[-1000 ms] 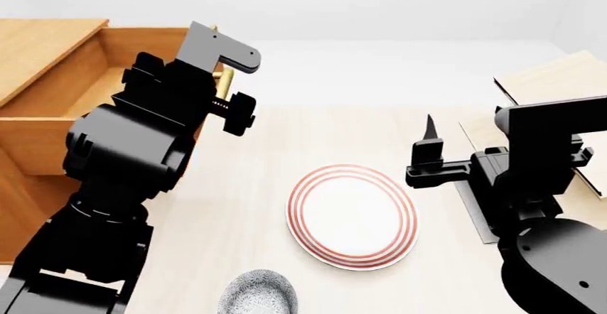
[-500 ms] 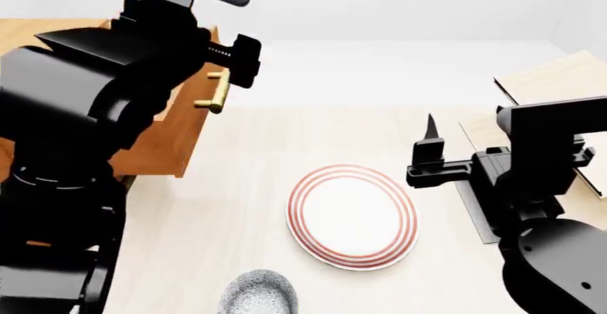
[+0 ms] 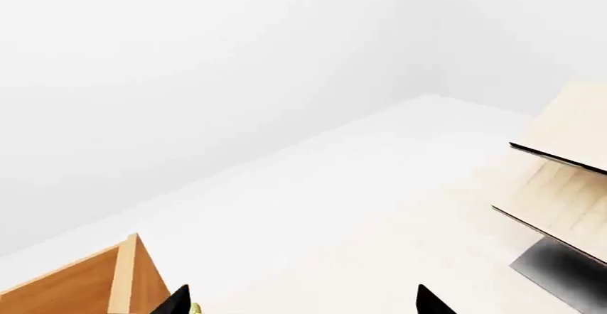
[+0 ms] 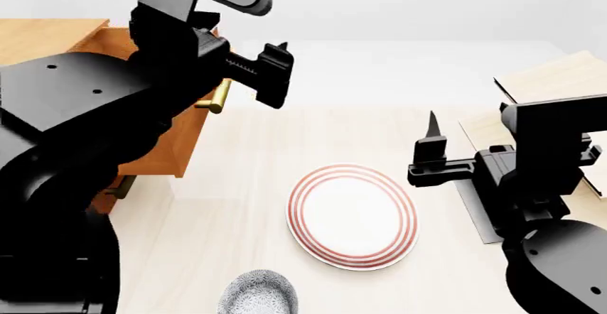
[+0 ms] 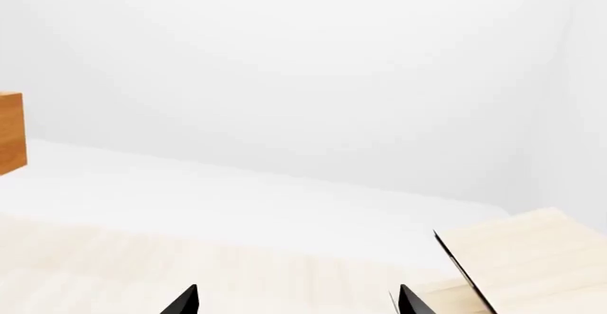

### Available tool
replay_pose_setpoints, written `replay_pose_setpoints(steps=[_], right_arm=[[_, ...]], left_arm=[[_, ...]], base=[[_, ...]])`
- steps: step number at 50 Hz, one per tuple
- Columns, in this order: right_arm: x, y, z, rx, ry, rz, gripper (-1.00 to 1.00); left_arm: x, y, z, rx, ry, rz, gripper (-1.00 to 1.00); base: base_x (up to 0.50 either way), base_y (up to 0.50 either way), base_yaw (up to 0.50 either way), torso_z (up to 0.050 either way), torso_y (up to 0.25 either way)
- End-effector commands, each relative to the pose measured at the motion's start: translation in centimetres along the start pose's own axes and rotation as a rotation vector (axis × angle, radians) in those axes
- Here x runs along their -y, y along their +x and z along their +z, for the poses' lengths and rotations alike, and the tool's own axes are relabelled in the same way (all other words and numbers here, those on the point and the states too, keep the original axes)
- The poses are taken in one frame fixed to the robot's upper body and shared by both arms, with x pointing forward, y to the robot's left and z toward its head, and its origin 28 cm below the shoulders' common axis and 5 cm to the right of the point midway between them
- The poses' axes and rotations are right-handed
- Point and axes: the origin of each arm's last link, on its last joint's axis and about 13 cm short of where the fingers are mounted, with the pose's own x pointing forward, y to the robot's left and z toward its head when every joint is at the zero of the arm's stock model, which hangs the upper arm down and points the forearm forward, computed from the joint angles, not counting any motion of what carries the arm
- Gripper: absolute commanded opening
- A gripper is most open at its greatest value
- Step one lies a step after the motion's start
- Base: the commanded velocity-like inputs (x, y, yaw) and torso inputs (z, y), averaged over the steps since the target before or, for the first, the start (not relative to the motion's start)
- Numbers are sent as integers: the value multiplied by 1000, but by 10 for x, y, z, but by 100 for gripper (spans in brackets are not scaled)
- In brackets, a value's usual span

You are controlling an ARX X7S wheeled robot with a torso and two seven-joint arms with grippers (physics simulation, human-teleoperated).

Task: Open the top drawer of the cabinet and put the bowl in it.

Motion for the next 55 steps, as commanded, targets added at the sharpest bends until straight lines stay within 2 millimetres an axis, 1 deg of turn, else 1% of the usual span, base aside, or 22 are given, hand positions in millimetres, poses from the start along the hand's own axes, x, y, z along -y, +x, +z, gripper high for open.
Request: replay_pose_setpoints(steps=[1, 9, 12, 16, 27, 32, 37, 45, 55], right_arm=[[0, -2, 1, 5, -1, -1, 100], [-1, -2, 0, 5, 1, -1, 100], [-1, -2, -2, 4, 5, 1, 100], [-2, -3, -2, 2, 6, 3, 100], [0, -3, -2, 4, 11, -5, 100], [-3, -2, -3, 5, 16, 2, 100], [-1, -2, -3, 2, 17, -3, 100], [0, -2, -5, 0, 18, -7, 100], [-1, -3, -3, 0, 14, -5, 100]], left_arm=[[26, -28, -14, 51, -19, -156, 100], [44, -43, -32, 43, -2, -248, 100], [52, -50, -44, 30, 14, -291, 100], [56, -53, -58, 2, 22, -314, 100], [54, -60, -92, -81, 26, -340, 100], [56, -65, -104, -106, 25, -352, 100], [53, -69, -115, -140, 24, -335, 100], [51, -76, -123, -173, 33, -328, 100], [49, -81, -140, -248, 35, -309, 100]], base=[[0, 0, 0, 0, 0], [0, 0, 0, 0, 0], [0, 0, 0, 0, 0], [0, 0, 0, 0, 0], [0, 0, 0, 0, 0], [0, 0, 0, 0, 0], [0, 0, 0, 0, 0], [0, 0, 0, 0, 0], [0, 0, 0, 0, 0]])
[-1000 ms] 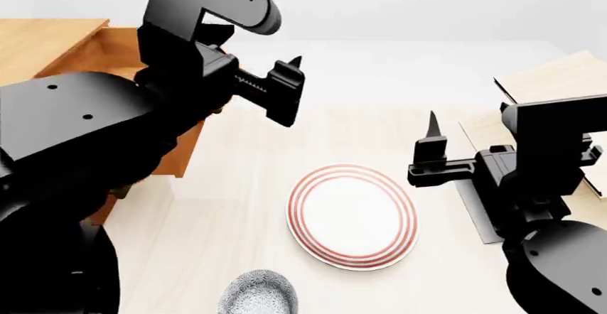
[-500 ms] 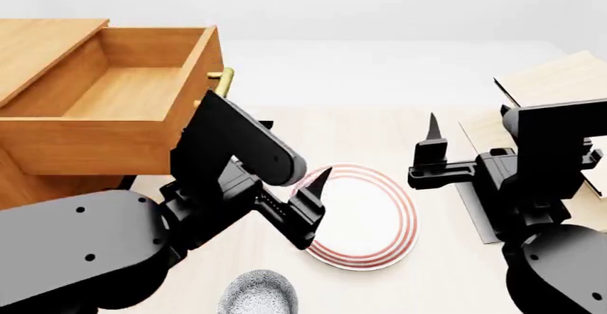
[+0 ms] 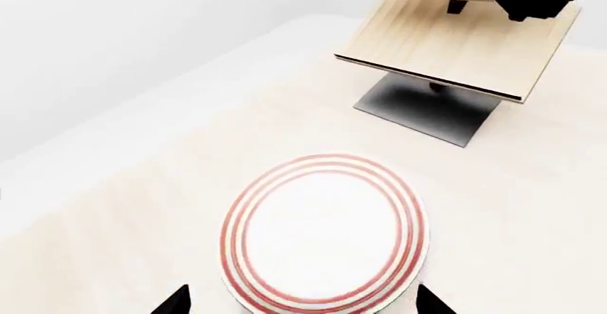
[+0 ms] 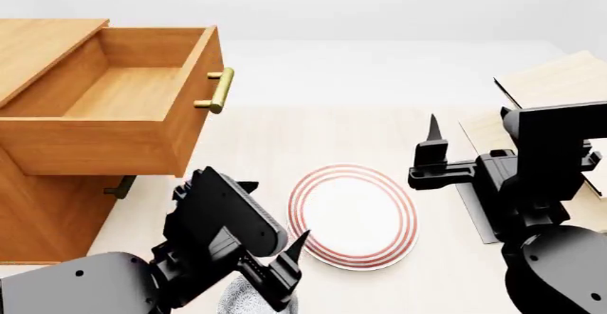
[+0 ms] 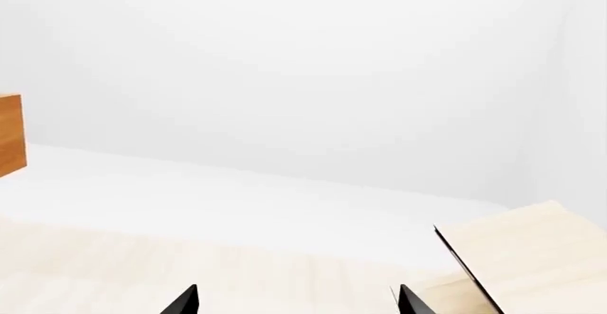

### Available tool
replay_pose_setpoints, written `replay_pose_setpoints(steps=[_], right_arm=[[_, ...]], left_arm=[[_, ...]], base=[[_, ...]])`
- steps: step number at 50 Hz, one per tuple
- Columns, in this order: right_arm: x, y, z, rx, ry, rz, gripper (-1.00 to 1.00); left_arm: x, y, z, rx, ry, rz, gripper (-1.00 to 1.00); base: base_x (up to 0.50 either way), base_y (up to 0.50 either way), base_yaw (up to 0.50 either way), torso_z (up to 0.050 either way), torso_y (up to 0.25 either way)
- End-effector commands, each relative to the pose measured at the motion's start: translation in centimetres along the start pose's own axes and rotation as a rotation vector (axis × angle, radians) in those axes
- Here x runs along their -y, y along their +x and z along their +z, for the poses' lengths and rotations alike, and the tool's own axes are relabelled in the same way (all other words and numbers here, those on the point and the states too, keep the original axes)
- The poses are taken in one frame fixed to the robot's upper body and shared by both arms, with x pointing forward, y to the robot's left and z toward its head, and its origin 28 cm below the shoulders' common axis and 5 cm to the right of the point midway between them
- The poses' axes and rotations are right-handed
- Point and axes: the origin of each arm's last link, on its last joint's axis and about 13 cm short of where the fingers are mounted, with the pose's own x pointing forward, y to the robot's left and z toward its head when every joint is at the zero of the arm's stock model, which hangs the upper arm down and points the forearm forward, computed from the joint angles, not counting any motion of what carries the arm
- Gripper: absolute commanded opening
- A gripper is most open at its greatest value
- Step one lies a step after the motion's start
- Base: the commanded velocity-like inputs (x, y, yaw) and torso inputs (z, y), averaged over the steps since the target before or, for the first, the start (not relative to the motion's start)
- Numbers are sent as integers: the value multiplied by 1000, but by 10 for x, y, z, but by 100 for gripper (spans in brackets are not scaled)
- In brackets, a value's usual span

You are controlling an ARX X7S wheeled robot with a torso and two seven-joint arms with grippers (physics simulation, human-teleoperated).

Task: Open the top drawer of the cabinet and put the bowl in it.

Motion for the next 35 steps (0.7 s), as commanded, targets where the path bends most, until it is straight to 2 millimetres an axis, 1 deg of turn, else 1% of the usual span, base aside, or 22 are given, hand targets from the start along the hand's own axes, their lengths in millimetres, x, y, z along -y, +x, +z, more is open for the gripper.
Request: replay_pose_setpoints(steps=[1, 15, 22, 35], right_arm=[[0, -1, 1, 0, -2, 1, 100], [1, 0, 1, -5, 2, -3, 100], [1, 1, 2, -4, 0, 2, 100], [0, 1, 1, -4, -3, 2, 100]], left_arm=[[0, -4, -19, -79, -13, 19, 100], [-9, -7, -29, -145, -54, 72, 100], [-14, -8, -33, -221, -81, 103, 100], [-19, -10, -36, -316, -100, 127, 100]], base=[[0, 0, 0, 0, 0], [0, 0, 0, 0, 0], [0, 0, 0, 0, 0], [0, 0, 0, 0, 0]])
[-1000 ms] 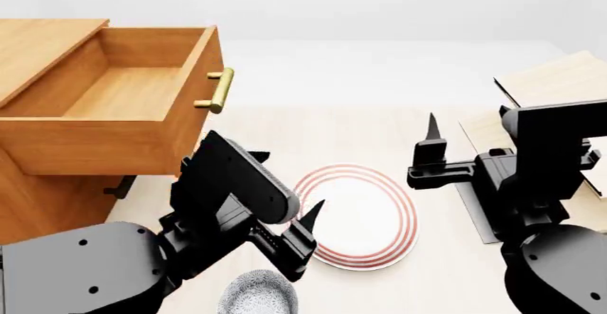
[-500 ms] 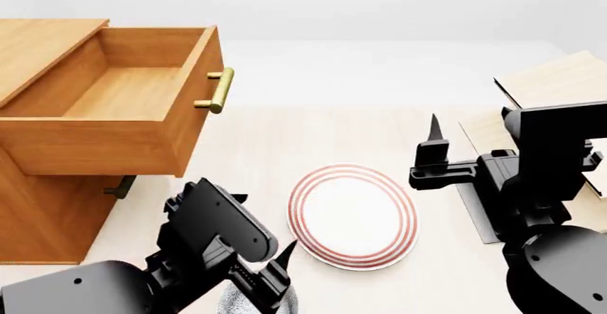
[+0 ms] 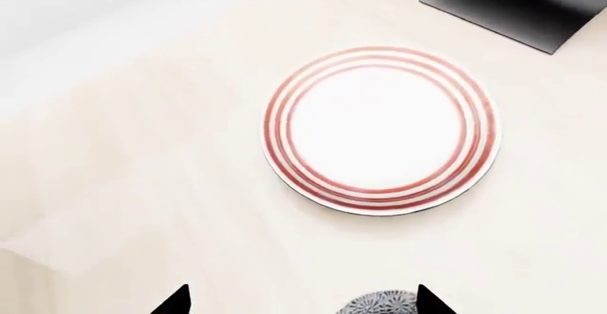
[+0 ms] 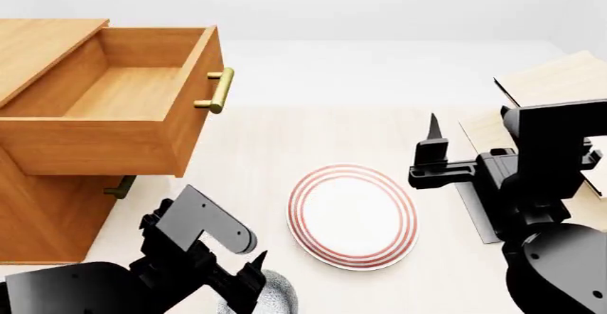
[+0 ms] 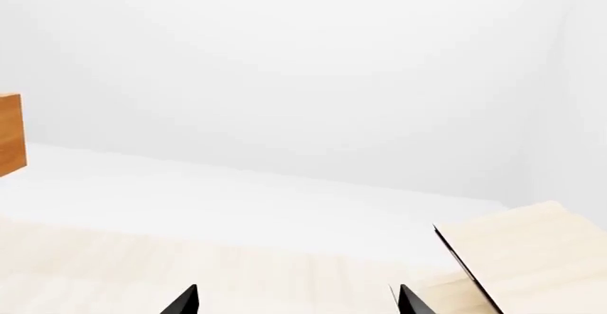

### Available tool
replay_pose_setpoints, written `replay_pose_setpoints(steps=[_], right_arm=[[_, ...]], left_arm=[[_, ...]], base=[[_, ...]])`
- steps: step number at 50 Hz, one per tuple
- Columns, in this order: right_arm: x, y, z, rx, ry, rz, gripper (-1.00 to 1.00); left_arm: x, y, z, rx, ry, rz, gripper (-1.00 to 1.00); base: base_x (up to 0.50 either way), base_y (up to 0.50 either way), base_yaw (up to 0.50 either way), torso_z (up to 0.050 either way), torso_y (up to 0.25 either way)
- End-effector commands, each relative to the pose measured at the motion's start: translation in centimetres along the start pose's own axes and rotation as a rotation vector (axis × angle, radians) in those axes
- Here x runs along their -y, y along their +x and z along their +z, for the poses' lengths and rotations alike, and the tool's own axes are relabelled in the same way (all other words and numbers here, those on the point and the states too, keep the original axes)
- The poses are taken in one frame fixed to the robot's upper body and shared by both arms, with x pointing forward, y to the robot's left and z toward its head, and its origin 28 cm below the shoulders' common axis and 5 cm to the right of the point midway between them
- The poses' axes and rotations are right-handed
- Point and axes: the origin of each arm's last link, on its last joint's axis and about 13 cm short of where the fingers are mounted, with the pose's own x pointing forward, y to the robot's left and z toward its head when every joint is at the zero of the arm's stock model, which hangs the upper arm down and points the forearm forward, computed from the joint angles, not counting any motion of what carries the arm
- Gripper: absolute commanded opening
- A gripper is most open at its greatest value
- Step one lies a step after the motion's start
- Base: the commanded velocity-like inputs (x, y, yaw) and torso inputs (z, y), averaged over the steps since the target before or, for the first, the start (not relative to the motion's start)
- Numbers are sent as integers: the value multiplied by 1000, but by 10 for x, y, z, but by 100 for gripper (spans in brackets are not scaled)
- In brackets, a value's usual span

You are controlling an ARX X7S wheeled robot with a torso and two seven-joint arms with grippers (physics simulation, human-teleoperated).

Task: Open the top drawer of the cabinet and put the bowl in it.

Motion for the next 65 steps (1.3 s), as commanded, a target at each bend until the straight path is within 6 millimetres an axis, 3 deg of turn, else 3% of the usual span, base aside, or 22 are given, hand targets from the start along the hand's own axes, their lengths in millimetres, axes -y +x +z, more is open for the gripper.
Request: replay_pose_setpoints(steps=[1, 31, 65], right_arm=[[0, 1, -1, -1, -2, 1, 100], [-1, 3, -7, -10, 4, -1, 100], [-1, 3, -9, -16, -5, -4, 100]], left_arm=[[-6, 0, -3, -84, -14, 25, 100], [-6, 5, -11, -224, 18, 13, 100], [-7, 38, -25, -298, 0, -11, 100]], base=[[0, 0, 0, 0, 0], [0, 0, 0, 0, 0], [0, 0, 0, 0, 0]])
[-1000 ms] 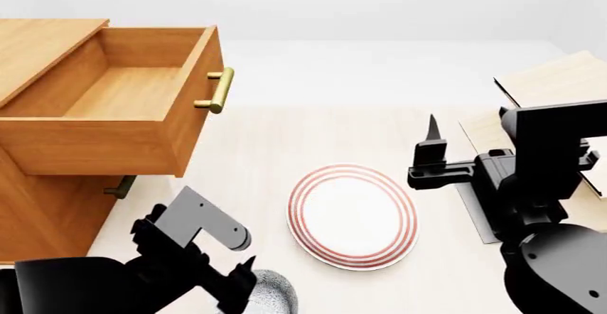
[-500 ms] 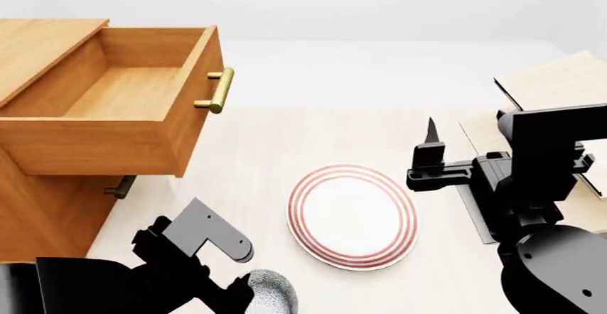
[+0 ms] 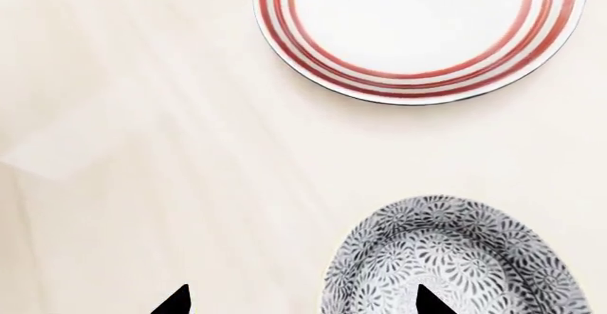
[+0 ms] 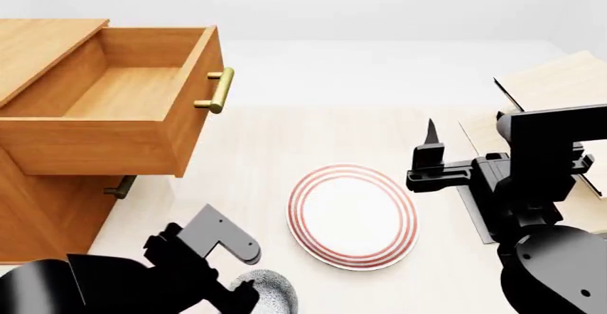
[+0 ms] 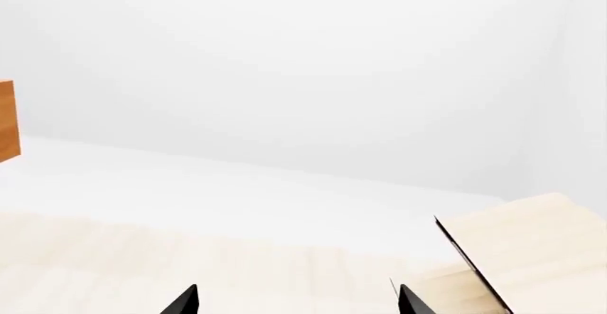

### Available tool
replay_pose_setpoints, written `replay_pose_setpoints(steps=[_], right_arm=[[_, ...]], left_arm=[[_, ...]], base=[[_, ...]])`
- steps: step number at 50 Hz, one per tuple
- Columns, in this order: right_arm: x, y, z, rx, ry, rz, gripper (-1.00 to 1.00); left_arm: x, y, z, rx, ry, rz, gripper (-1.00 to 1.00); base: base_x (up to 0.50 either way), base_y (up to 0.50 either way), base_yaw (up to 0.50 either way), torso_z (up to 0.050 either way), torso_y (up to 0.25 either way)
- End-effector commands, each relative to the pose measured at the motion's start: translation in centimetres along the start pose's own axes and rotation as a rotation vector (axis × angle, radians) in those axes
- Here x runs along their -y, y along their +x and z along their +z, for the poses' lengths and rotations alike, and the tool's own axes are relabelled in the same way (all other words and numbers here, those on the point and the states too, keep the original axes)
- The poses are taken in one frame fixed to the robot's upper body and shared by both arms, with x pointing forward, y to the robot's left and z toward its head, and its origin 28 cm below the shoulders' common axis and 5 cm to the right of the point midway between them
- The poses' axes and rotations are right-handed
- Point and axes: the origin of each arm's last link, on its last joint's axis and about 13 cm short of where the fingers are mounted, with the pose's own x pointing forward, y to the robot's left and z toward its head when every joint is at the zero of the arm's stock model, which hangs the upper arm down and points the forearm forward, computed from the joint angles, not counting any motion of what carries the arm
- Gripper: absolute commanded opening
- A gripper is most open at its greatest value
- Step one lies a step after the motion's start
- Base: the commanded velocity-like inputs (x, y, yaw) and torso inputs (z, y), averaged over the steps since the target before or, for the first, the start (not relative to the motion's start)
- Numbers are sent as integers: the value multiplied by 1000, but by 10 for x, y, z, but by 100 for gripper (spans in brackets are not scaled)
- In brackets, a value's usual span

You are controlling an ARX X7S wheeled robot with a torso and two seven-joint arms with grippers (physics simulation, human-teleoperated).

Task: Open the top drawer of the cabinet and put the bowl in it.

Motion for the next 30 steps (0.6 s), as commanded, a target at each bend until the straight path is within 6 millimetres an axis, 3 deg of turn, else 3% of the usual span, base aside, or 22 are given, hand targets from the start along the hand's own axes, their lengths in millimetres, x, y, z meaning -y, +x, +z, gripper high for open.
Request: replay_pose_setpoints(steps=[1, 30], right_arm=[[0, 0, -1, -1, -1, -2, 100], [-1, 2, -3, -10, -1, -1, 100]], left_arm=[[0, 13, -2, -26, 0, -13, 100], [-1, 35, -11, -79, -21, -31, 100]], base=[[0, 0, 0, 0, 0], [0, 0, 0, 0, 0]])
